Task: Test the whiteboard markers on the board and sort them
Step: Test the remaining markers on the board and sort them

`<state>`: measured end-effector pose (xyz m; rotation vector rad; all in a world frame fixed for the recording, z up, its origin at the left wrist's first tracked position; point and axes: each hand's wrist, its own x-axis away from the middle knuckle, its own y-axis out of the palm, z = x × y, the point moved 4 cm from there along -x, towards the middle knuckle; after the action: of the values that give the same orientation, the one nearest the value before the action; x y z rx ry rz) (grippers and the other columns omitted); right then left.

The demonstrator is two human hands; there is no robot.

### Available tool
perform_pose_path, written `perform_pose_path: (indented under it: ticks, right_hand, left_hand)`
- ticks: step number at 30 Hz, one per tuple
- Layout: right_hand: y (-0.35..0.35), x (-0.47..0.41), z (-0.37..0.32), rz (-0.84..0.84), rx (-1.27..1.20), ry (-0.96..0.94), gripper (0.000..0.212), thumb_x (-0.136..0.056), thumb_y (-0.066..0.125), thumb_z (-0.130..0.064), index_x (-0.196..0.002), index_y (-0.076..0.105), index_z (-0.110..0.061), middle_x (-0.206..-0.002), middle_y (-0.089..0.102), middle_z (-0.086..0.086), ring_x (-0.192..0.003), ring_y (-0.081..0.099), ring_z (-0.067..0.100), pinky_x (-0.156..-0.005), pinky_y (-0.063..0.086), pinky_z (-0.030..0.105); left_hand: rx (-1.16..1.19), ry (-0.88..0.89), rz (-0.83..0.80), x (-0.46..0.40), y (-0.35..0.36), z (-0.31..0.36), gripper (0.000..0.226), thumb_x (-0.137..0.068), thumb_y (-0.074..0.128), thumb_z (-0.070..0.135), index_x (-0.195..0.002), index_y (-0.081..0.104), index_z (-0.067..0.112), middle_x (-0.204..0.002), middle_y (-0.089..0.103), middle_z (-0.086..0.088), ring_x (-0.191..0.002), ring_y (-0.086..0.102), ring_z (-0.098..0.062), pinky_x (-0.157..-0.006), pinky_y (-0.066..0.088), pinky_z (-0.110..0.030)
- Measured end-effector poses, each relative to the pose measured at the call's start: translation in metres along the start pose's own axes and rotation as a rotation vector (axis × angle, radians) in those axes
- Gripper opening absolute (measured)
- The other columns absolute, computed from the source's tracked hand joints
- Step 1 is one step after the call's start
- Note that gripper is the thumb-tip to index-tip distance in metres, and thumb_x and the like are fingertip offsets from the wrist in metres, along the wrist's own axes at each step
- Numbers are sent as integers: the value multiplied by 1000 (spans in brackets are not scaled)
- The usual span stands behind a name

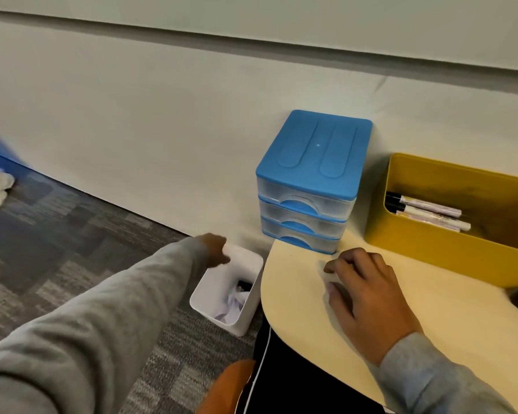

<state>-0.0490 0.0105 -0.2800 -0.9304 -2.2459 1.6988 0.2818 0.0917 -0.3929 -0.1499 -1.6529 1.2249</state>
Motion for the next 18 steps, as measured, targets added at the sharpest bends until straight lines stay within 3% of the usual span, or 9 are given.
perform_pose_path:
  ticks: [2, 4, 7, 10, 13, 18]
  right_hand:
    - [-1, 1, 0, 14, -2, -7, 26, -90, 53, -35, -112, 63, -24, -112, 50, -6, -100, 45, 19, -82, 44, 34]
    - [-3, 2, 1, 21, -12, -4, 25, -90, 53, -35, -111, 62, -25, -112, 49, -7, -98, 46, 19, -81, 45, 34]
    - [-1, 1, 0, 21, -37, -6, 23, -89, 52, -35, -109, 62, -27, -111, 49, -7, -97, 47, 19, -80, 45, 32]
    - [-2, 0, 2, 43, -89, -1, 20, -89, 51, -34, -105, 61, -28, -111, 50, -8, -98, 48, 18, -81, 46, 32]
    - [-6, 0, 4, 79, -148, 7, 16, -87, 52, -31, -101, 60, -28, -109, 48, -11, -97, 47, 16, -82, 45, 28]
    - [-18, 6, 8, 107, -249, -20, 14, -90, 48, -31, -99, 59, -29, -107, 50, -12, -97, 53, 13, -83, 50, 28]
  left_hand:
    - [212, 41, 160, 13, -42, 14, 56, -98, 54, 41, -148, 43, 20, -146, 52, -12, -131, 52, -31, -109, 42, -39]
    - [596, 136, 322, 34, -85, 33, 39, -101, 49, 35, -137, 55, 20, -133, 62, -13, -112, 64, -31, -97, 51, -40]
    - [1095, 305, 403, 75, -131, 64, 31, -103, 43, 33, -120, 64, 17, -115, 69, -10, -88, 69, -19, -83, 56, -39]
    - [1241, 405, 376, 107, -150, 94, 42, -105, 36, 44, -117, 68, 20, -106, 72, -3, -86, 68, -14, -74, 54, -32]
    - [1322, 370, 340, 123, -149, 107, 44, -103, 35, 53, -111, 70, 26, -106, 73, 0, -96, 66, -19, -75, 52, -34]
    - [1381, 356, 350, 142, -145, 124, 40, -103, 36, 54, -97, 69, 33, -97, 73, 5, -94, 65, -17, -75, 52, -37]
